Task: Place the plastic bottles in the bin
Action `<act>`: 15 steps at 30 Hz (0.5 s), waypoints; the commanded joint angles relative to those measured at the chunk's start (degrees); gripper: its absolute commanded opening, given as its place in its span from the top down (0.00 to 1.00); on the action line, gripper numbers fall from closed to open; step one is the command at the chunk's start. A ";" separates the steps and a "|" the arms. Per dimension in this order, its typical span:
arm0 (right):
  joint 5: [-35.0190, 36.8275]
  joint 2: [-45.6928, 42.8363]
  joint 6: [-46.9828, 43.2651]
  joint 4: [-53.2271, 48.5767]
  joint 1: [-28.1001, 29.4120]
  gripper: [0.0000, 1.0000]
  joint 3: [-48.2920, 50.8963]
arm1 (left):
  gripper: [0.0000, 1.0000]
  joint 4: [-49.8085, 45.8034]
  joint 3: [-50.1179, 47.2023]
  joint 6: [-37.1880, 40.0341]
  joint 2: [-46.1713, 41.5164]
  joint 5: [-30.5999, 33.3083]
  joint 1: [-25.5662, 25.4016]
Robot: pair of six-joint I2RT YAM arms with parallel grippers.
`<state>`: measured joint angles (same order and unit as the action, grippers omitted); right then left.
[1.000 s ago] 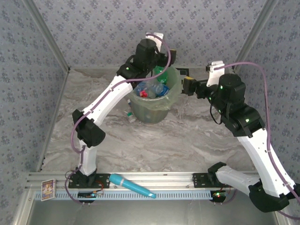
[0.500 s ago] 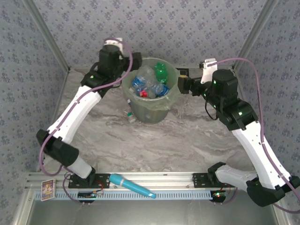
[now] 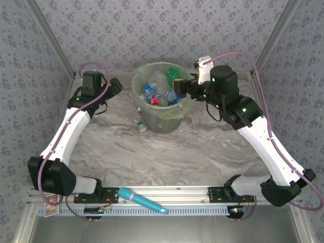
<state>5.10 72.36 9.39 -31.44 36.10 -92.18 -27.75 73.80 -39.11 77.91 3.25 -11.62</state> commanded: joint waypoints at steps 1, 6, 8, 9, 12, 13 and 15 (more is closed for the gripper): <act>0.79 1.16 -1.97 -1.14 2.22 0.00 -3.03 | 0.11 -3.86 0.08 -5.18 3.28 -6.51 1.39; 3.25 1.23 -2.36 -1.90 3.98 0.00 -3.45 | 0.13 -4.81 1.30 -7.90 10.73 -11.62 1.51; 4.14 0.78 -2.27 -2.43 4.29 0.00 -3.36 | 0.13 -4.97 2.27 -8.65 14.02 -13.17 1.45; 4.65 0.51 -2.27 -2.63 4.41 0.00 -3.19 | 0.14 -5.31 2.93 -8.96 15.44 -13.72 1.42; 6.23 -0.84 -2.18 -2.72 4.79 0.00 -2.43 | 0.14 -5.79 4.97 -9.47 19.89 -15.31 1.12; 6.85 -1.33 -2.10 -2.70 4.90 0.00 -2.02 | 0.14 -5.89 5.89 -9.33 21.34 -15.51 0.83; 7.82 -2.26 -1.87 -2.70 5.03 0.00 -1.28 | 0.14 -6.38 7.73 -9.09 23.93 -15.62 0.17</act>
<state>9.93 72.84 8.10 -33.28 40.69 -93.54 -32.93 77.52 -47.27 100.27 -9.87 -10.52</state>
